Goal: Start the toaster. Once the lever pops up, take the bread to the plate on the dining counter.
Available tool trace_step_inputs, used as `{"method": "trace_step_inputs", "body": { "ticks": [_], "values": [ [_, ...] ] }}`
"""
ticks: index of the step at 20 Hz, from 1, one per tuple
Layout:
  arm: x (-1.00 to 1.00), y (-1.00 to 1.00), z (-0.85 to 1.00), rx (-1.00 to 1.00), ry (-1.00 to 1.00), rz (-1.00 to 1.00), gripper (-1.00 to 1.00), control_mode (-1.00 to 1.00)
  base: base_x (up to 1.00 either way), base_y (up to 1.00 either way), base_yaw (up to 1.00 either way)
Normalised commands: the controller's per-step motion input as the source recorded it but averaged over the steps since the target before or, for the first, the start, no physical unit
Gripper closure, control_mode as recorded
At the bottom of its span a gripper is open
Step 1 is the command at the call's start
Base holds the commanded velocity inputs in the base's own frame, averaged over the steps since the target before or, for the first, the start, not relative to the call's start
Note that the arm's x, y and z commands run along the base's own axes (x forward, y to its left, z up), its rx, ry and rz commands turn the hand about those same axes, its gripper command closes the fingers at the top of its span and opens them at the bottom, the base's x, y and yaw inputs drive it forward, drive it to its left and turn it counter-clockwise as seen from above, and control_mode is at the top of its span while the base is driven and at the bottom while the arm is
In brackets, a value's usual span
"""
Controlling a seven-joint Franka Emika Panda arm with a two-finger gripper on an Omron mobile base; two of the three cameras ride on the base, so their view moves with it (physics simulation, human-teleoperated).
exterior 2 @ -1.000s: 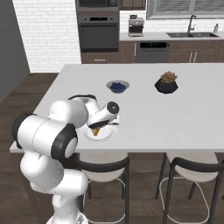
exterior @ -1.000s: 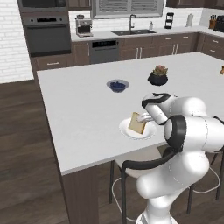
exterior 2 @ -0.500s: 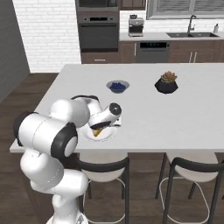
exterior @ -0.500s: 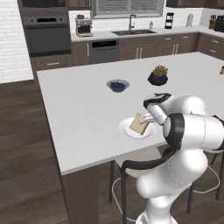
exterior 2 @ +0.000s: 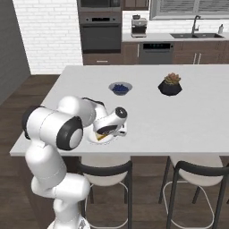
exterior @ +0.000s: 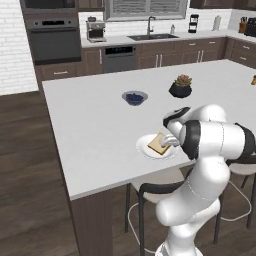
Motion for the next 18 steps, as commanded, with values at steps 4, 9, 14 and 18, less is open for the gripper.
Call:
{"method": "trace_step_inputs", "body": {
  "ticks": [4,9,14,18],
  "values": [
    [0.00,0.00,0.01,0.00,0.01,0.00,-1.00,-1.00,0.00,0.00,0.00],
    [0.00,0.00,0.03,-0.02,0.04,0.00,-1.00,-1.00,0.00,0.00,0.00],
    [0.00,-0.02,0.05,-0.17,0.07,-0.05,-1.00,-1.00,0.00,0.00,0.00],
    [-0.08,0.00,0.37,-0.22,0.00,-0.07,-1.00,-1.00,0.00,0.00,0.00]
  ]
}}
